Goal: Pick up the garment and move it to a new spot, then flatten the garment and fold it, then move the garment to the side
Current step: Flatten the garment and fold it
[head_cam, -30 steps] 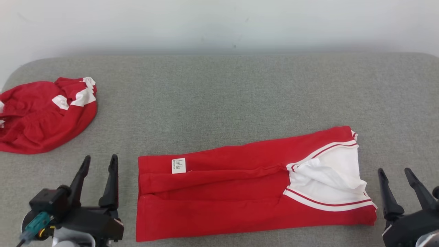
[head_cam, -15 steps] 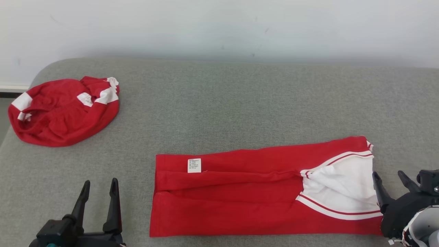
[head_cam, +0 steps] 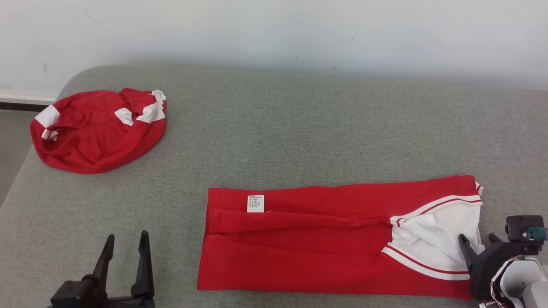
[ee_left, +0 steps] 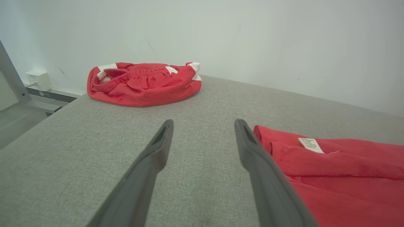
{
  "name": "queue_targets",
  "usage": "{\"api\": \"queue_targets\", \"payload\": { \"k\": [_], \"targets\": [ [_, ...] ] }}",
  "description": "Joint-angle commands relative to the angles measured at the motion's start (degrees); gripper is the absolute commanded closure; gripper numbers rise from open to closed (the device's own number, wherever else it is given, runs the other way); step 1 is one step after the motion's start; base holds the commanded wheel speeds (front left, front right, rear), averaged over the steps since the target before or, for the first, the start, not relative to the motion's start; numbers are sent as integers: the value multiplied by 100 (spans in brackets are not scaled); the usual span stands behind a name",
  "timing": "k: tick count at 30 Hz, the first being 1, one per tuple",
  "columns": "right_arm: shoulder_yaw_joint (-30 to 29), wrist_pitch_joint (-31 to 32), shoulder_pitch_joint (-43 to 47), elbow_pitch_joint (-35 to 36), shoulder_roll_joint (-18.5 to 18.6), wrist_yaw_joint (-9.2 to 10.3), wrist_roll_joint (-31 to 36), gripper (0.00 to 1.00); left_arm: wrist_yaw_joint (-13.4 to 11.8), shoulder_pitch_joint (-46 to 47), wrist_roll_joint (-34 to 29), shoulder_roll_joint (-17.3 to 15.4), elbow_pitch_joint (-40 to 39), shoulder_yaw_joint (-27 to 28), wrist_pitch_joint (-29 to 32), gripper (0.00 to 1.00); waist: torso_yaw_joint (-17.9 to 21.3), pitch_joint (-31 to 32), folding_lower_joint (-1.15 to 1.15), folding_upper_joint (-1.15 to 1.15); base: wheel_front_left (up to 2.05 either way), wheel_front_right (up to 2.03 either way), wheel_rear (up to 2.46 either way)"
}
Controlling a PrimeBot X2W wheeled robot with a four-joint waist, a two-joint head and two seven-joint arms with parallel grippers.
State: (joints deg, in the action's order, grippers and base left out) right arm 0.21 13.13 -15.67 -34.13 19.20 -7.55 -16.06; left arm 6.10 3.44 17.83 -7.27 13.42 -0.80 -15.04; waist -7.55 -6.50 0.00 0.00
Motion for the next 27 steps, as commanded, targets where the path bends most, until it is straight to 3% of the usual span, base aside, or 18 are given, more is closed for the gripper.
{"api": "queue_targets", "payload": {
  "k": [1,6,7,14,27],
  "targets": [
    [39,31,-80,-119,18,14,-46,0,47,43,-28,29,31,53,-19,0,-25,-16,0,0,0,0,0],
    [218,136,-160,-493,-13,14,-113,0,98,83,-130,84,74,129,-19,0,-33,-17,0,0,0,0,0],
    [281,172,-185,-563,-45,14,-169,99,90,75,-152,94,86,147,-19,0,-29,-12,0,0,0,0,0],
    [495,146,-260,-898,58,16,-610,100,138,-29,-276,169,157,217,-19,0,58,127,0,0,0,0,0],
    [-101,-477,-299,-1319,1087,16,-666,100,133,-155,-296,216,133,252,-19,0,376,317,0,0,0,0,0]
  ]
}}
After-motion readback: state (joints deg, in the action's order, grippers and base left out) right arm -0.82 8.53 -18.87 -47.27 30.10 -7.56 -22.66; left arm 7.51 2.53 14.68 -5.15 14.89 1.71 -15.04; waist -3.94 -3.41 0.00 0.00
